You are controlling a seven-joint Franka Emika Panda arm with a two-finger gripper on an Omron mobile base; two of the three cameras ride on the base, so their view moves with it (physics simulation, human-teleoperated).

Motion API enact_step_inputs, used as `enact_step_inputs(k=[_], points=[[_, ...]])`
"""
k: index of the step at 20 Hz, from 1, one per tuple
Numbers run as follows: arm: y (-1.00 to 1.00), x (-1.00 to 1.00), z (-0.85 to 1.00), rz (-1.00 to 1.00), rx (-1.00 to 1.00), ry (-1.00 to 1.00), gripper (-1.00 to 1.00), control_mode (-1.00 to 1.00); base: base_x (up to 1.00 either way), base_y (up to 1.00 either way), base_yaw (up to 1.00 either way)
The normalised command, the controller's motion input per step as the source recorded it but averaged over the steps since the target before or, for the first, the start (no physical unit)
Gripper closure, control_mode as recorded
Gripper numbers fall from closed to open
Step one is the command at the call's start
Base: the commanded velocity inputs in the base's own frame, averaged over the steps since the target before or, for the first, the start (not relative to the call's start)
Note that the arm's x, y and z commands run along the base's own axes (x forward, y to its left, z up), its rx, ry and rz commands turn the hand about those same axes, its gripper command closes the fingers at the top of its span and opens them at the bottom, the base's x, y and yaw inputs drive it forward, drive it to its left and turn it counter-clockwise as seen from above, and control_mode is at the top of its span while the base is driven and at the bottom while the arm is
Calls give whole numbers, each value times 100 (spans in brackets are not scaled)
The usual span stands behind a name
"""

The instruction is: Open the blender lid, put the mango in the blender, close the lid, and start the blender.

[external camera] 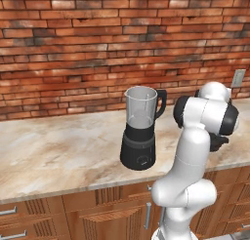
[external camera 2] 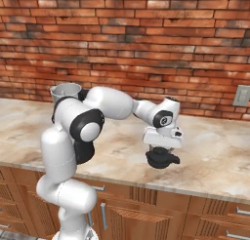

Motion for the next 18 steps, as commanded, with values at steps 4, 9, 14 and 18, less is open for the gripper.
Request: enact_step_inputs(k=[4,9,14,18], points=[[15,-16,-18,0,0,-2,-100,-100,0,0,0],[10,-22,-32,0,0,-1,-100,-100,0,0,0],[15,-23,-49,0,0,-3,100,-100,0,0,0],[16,-16,-21,0,0,-9,100,-100,0,0,0]])
